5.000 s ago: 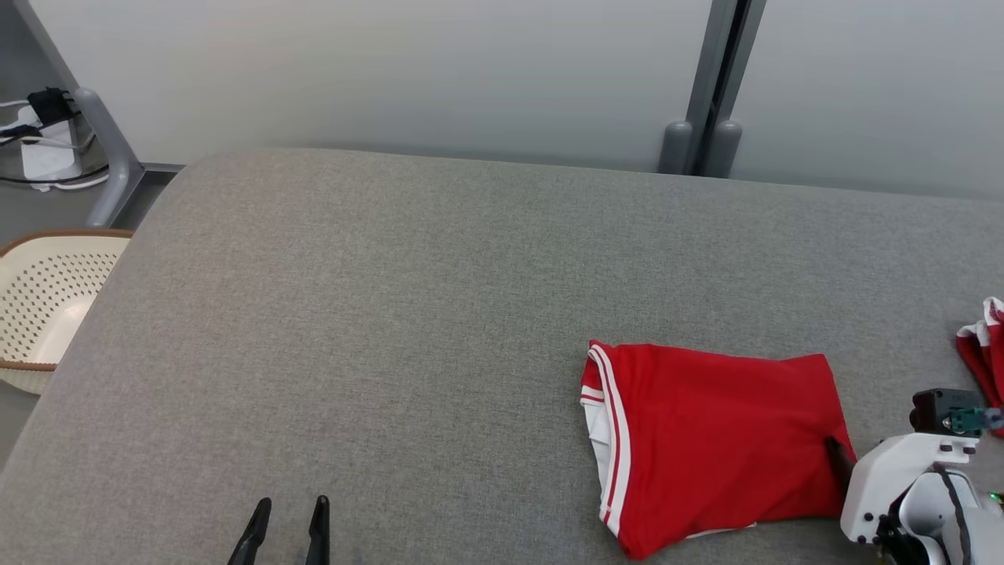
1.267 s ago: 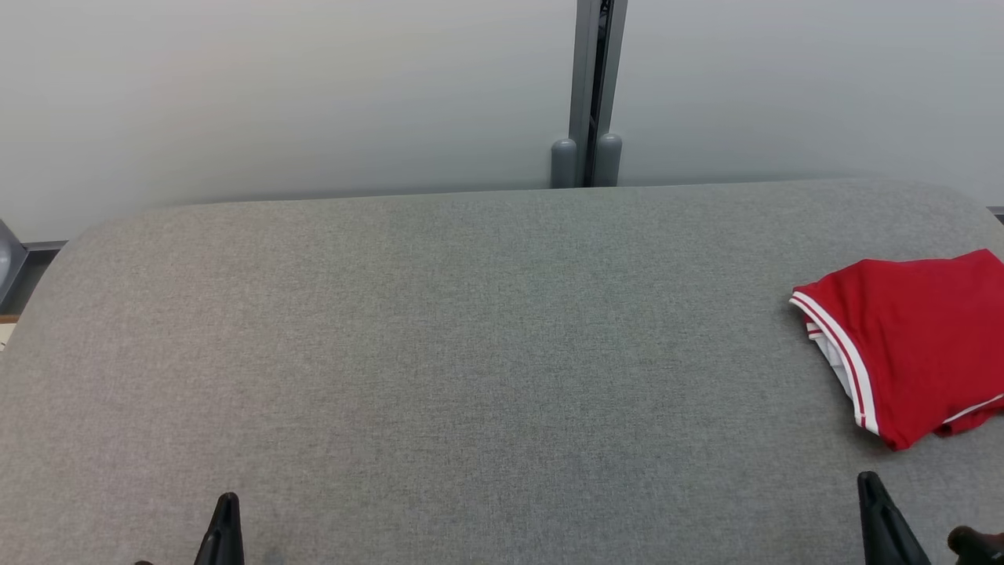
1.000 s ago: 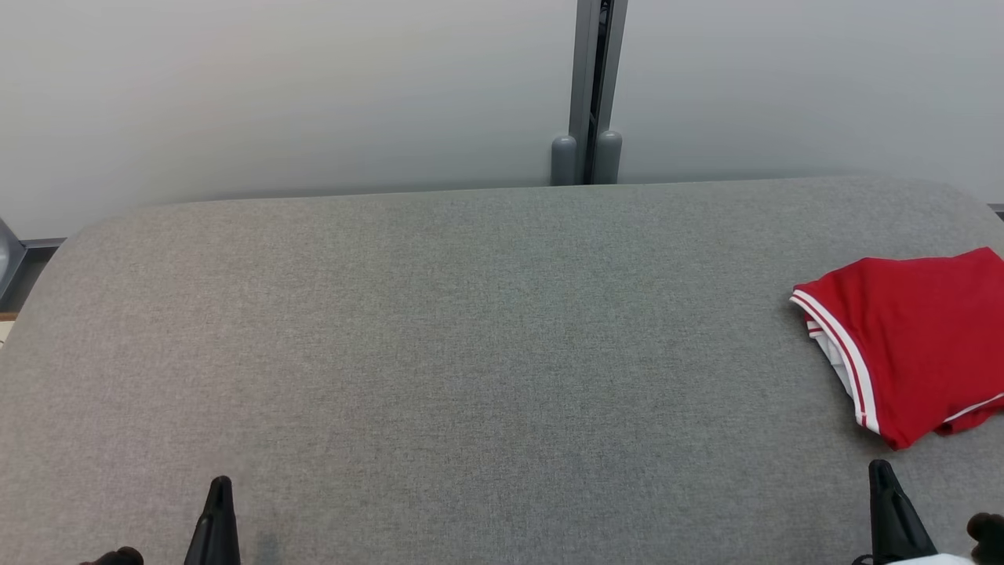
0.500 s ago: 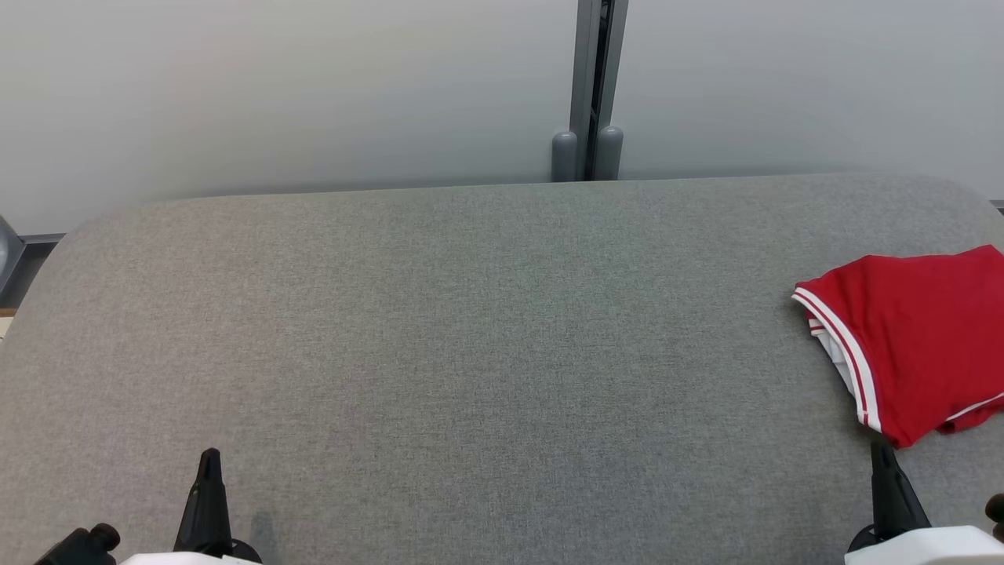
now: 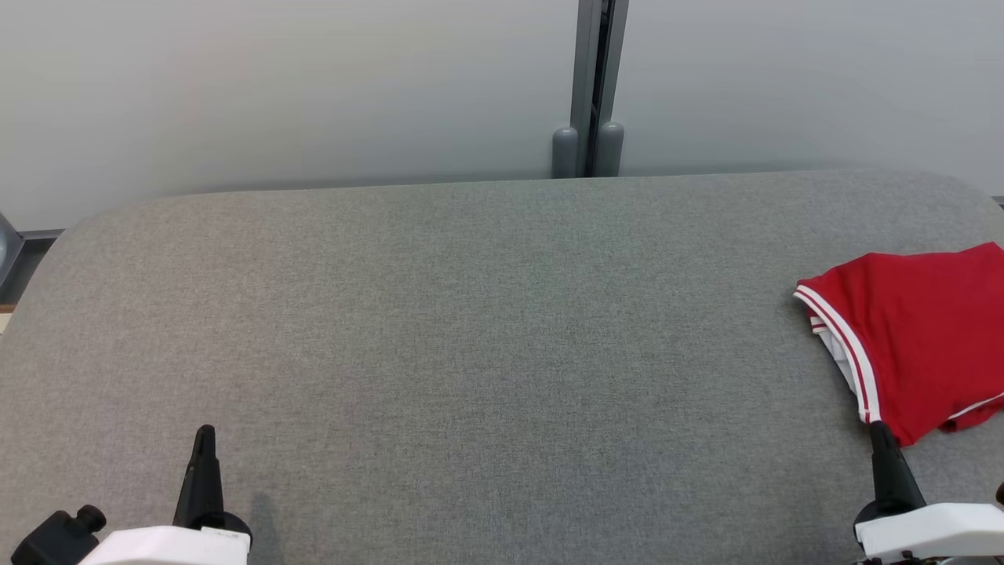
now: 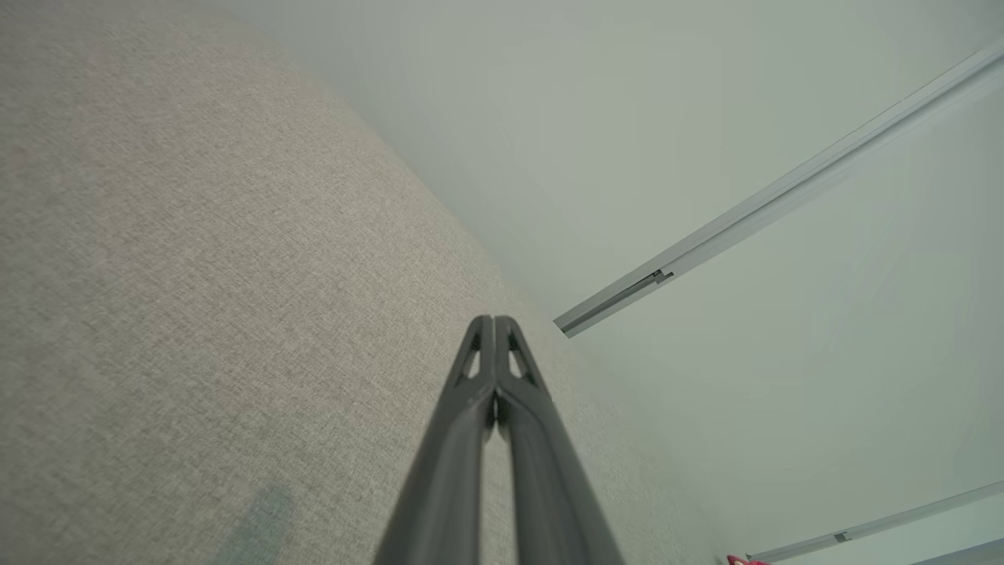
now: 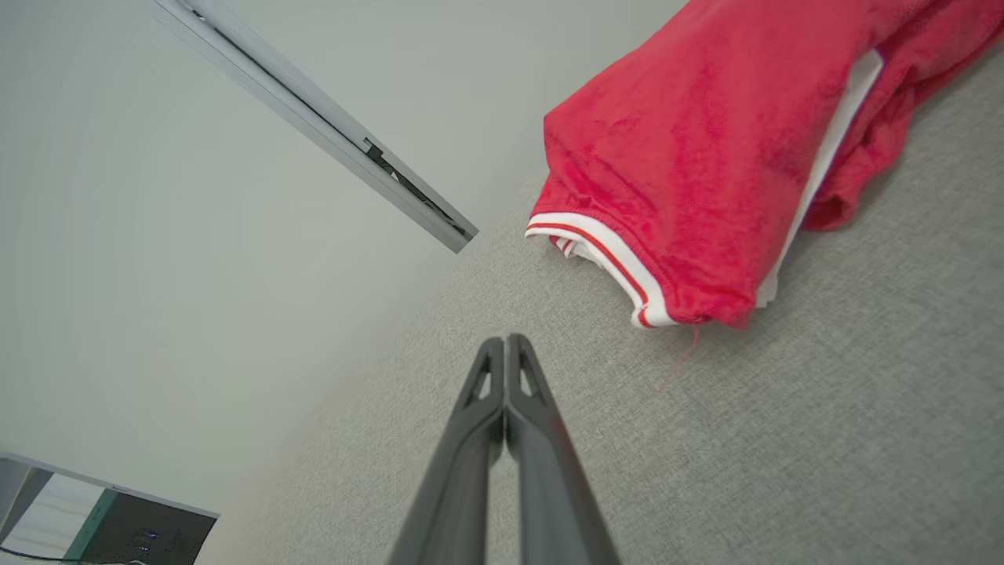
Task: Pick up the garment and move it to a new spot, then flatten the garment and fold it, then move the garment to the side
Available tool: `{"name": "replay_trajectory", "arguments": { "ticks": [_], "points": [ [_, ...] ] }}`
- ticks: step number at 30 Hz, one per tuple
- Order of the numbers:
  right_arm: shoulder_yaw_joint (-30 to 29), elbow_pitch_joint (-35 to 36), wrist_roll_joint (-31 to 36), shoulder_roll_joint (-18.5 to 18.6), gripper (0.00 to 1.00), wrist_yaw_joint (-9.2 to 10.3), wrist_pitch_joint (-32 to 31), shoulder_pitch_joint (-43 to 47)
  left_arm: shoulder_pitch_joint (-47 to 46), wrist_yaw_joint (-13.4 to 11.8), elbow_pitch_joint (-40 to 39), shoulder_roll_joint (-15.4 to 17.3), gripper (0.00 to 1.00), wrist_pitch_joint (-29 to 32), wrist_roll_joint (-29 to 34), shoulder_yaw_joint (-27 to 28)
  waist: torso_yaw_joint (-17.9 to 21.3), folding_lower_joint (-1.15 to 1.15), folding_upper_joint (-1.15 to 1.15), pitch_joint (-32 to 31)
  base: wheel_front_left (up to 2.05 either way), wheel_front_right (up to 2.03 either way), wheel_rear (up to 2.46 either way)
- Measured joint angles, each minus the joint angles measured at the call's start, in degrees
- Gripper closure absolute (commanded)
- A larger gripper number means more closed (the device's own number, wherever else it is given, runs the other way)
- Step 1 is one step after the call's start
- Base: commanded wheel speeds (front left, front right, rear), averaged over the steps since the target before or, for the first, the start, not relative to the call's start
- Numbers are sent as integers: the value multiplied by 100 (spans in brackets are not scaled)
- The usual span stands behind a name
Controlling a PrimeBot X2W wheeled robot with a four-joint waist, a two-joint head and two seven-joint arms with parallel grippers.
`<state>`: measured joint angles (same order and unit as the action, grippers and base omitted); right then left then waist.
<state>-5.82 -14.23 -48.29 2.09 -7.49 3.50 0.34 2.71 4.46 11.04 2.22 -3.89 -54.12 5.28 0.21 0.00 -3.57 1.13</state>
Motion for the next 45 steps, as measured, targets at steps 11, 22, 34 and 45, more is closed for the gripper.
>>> {"name": "replay_trajectory", "arguments": {
  "ticks": [11,22,34,45],
  "points": [
    [-13,-87,-813,15,100,0,-181,-189,-194,-53,-10,10,100,198,-698,26,-2,0,0,31,0,0,0],
    [-20,-134,-1543,33,100,1,-348,-360,-353,-90,-18,18,100,375,-1328,51,-5,0,0,62,0,0,0],
    [-21,-180,-2269,53,100,1,-488,-548,-550,-135,-24,26,100,545,-1948,76,-7,0,0,96,0,0,0],
    [-18,-229,-2873,83,100,1,-608,-688,-681,-159,-34,33,100,686,-2458,99,-10,0,0,128,0,0,0]
  ]
}}
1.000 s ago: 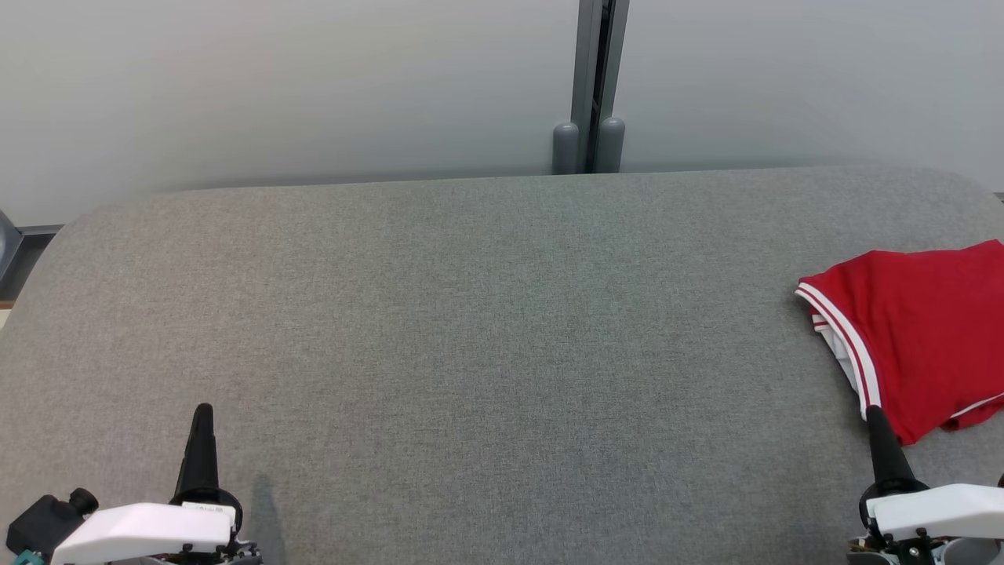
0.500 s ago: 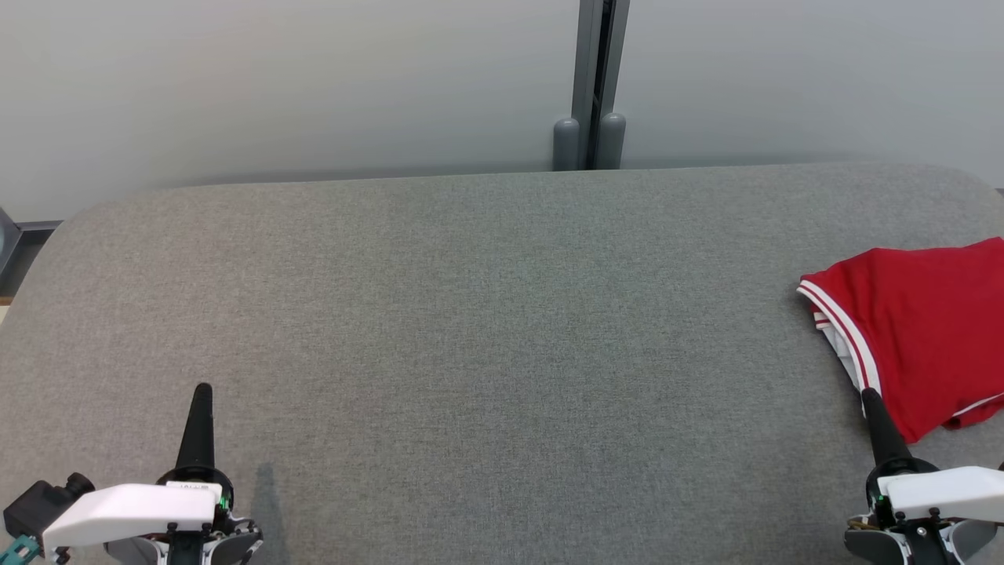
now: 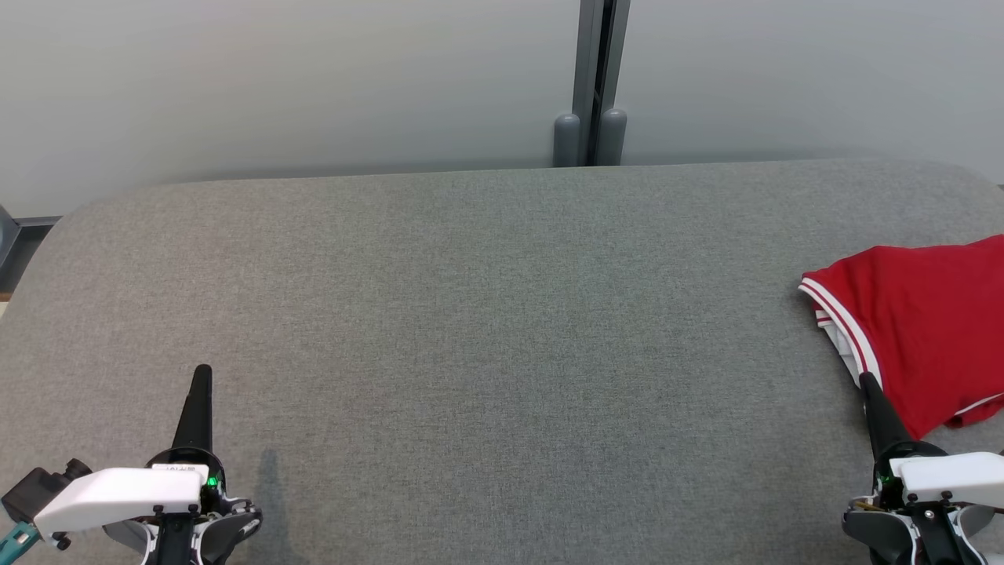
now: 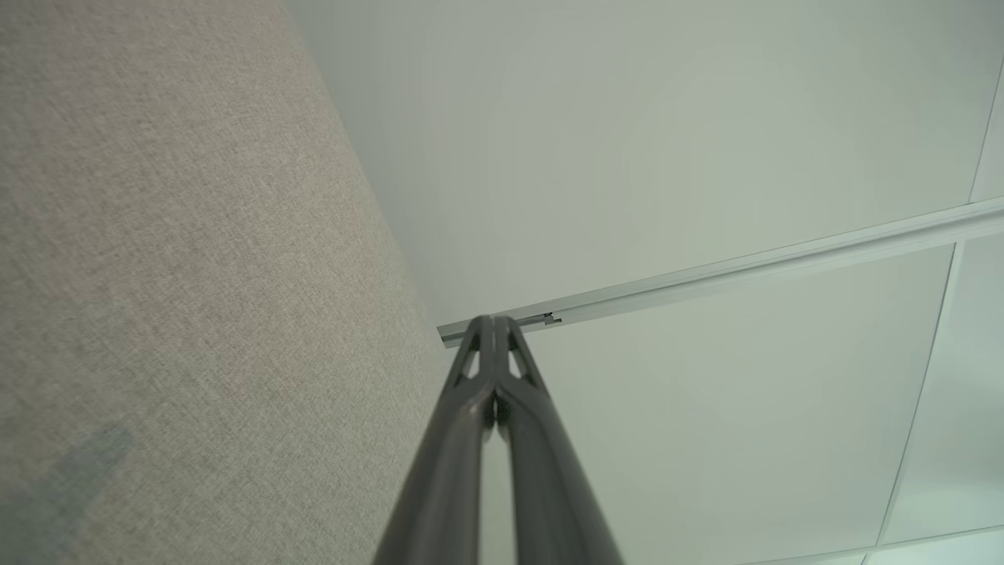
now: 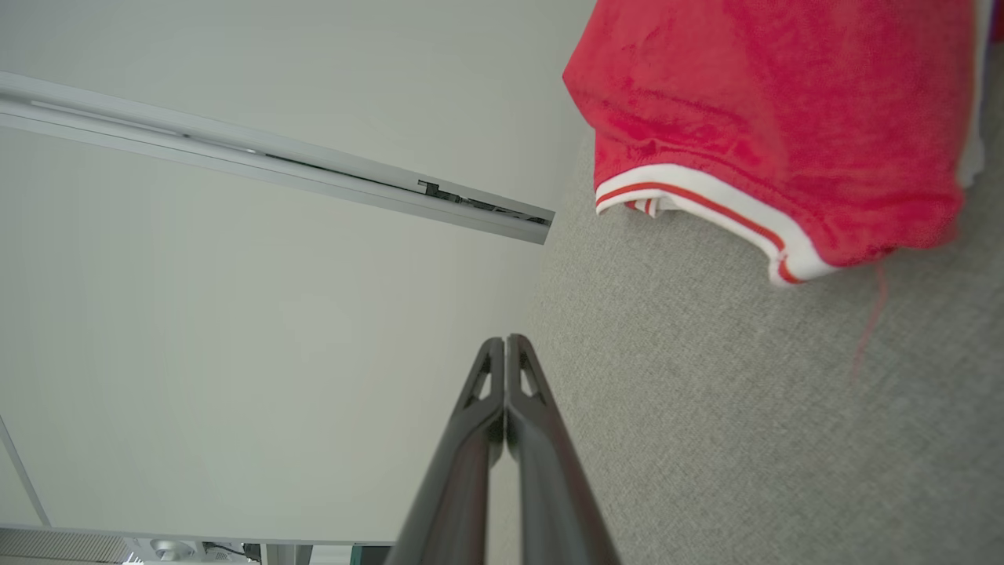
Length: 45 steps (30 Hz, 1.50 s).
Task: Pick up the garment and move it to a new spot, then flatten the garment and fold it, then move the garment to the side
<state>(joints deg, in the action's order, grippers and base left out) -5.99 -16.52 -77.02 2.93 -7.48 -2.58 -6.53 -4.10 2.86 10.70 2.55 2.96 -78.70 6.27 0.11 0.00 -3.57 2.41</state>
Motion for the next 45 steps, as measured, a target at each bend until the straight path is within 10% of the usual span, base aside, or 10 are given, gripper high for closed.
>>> {"name": "replay_trajectory", "arguments": {
  "ticks": [45],
  "points": [
    [94,-115,-1652,118,100,0,-288,-357,-380,-100,-20,16,100,357,-1329,47,-7,0,0,95,0,0,0]
  ]
}}
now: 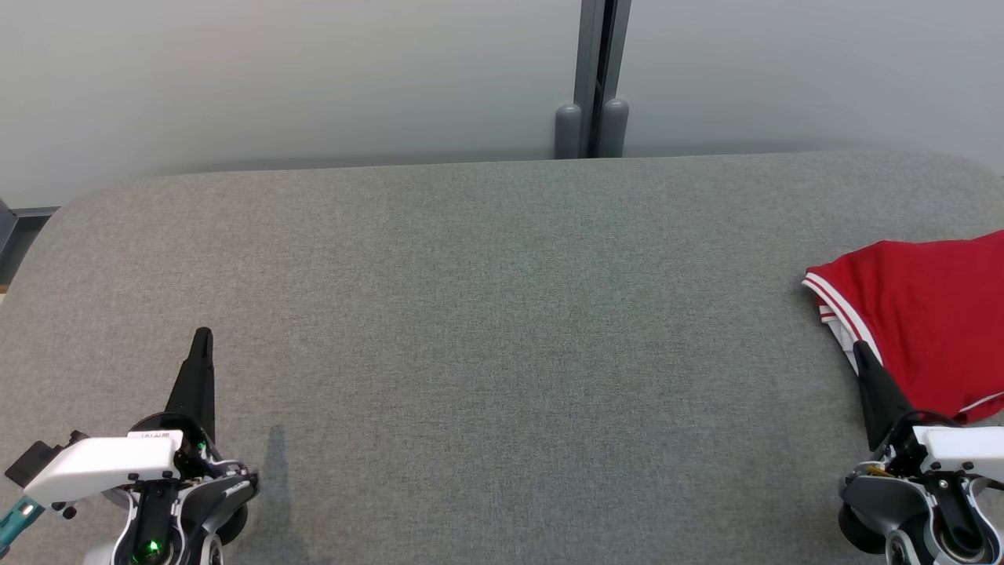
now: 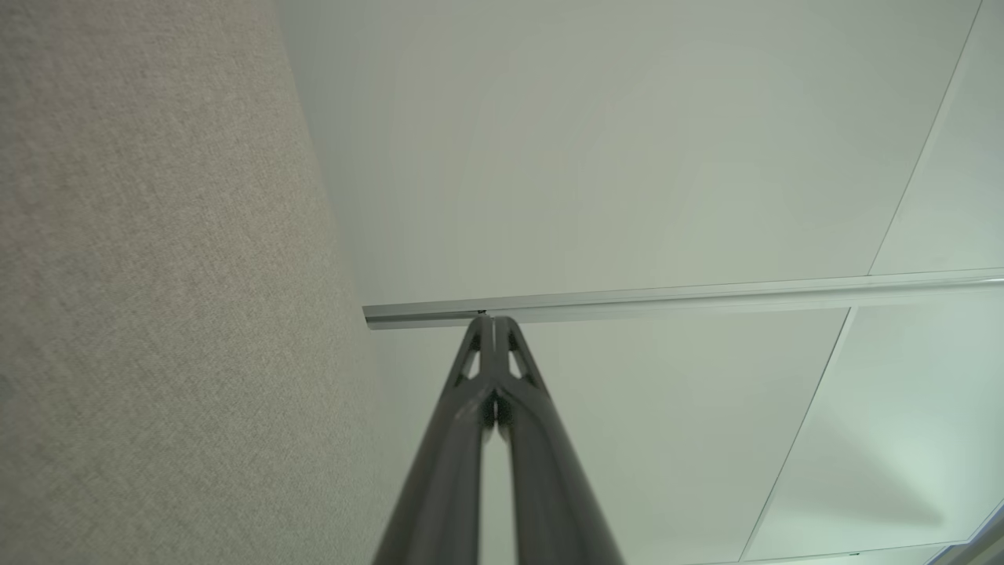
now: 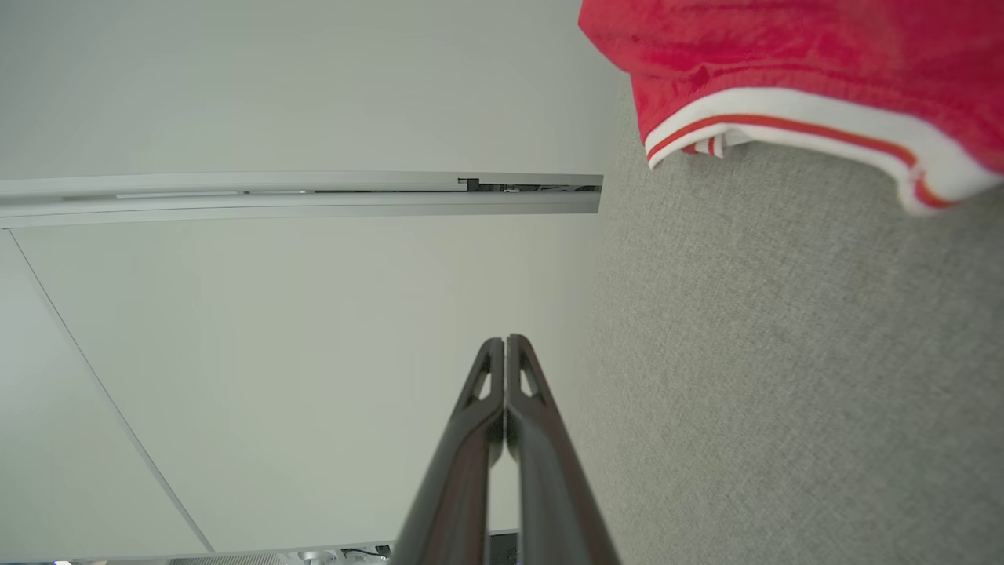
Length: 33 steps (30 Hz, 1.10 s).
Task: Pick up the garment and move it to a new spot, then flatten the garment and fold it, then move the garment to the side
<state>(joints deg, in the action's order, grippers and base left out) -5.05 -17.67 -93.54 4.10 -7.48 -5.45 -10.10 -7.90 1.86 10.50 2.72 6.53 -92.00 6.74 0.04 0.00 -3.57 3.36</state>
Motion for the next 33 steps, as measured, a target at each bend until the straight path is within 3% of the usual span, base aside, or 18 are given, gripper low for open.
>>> {"name": "replay_trajectory", "arguments": {
  "ticks": [33],
  "points": [
    [137,2,-123,97,100,0,93,0,0,0,0,0,100,0,0,1,0,0,0,0,0,0,0]
  ]
}}
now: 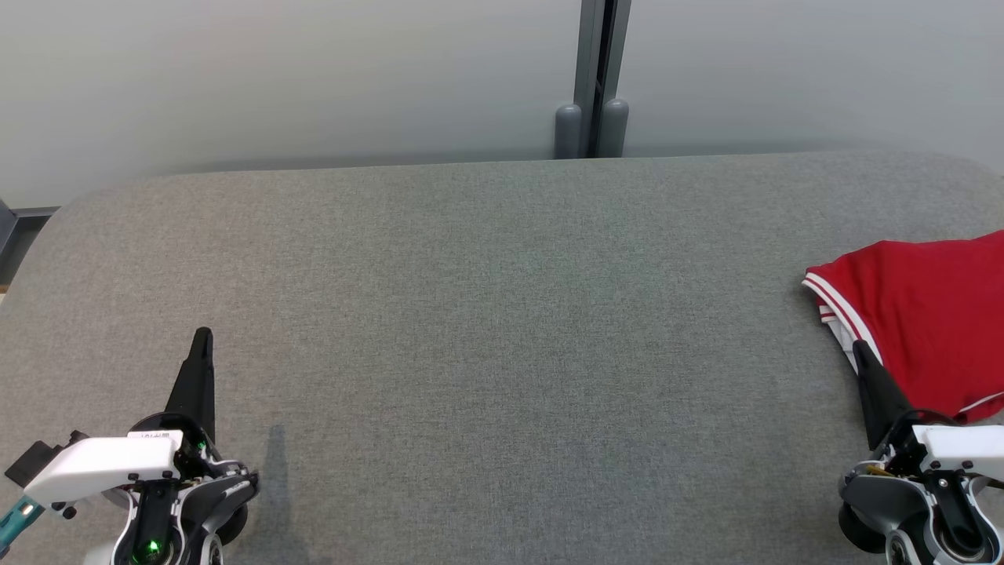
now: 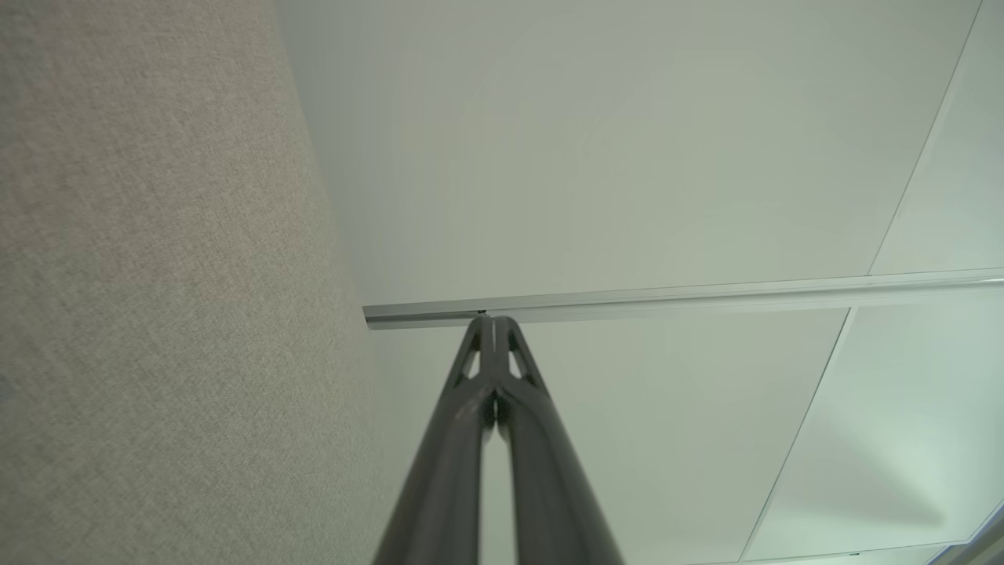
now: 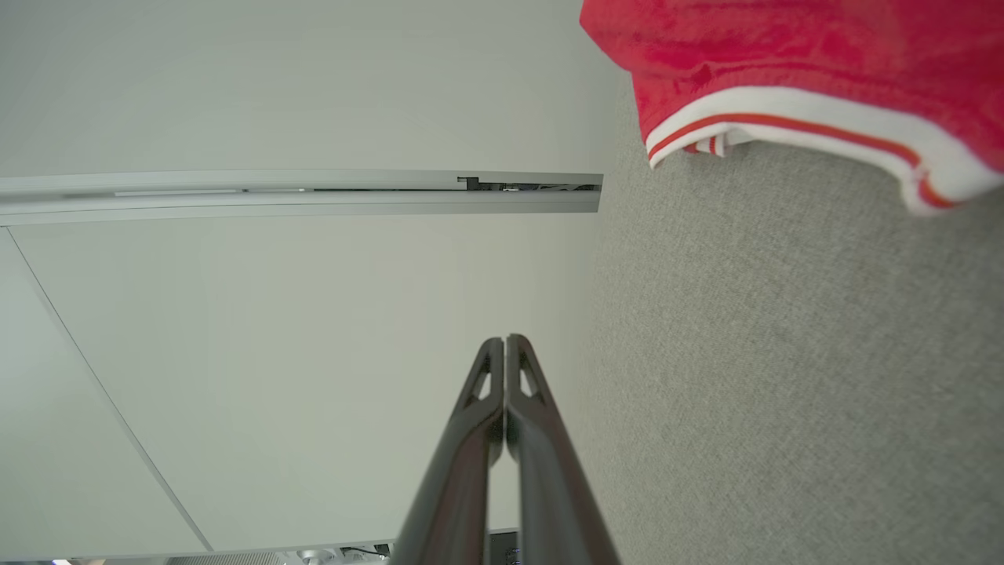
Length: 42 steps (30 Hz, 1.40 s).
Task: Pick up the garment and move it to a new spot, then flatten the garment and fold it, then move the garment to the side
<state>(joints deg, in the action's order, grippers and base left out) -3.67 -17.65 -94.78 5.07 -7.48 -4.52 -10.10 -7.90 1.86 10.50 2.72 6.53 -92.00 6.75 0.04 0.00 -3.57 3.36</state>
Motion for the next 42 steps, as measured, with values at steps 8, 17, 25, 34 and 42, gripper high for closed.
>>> {"name": "replay_trajectory", "arguments": {
  "ticks": [8,17,25,34,42],
  "points": [
    [36,2,-23,26,100,0,36,0,0,0,0,0,100,0,0,0,0,0,0,0,0,0,0],
    [79,5,-73,57,100,0,59,0,0,0,0,0,100,0,0,0,0,0,0,0,0,0,0],
    [133,9,-127,97,100,0,101,0,0,0,0,0,100,0,0,0,0,0,0,0,0,0,0],
    [199,12,-170,137,100,0,152,1,0,0,0,0,100,0,0,0,0,0,0,1,0,0,0],
    [240,16,-210,177,100,0,182,1,0,0,0,0,100,0,0,0,-1,0,0,1,0,0,0]
  ]
}}
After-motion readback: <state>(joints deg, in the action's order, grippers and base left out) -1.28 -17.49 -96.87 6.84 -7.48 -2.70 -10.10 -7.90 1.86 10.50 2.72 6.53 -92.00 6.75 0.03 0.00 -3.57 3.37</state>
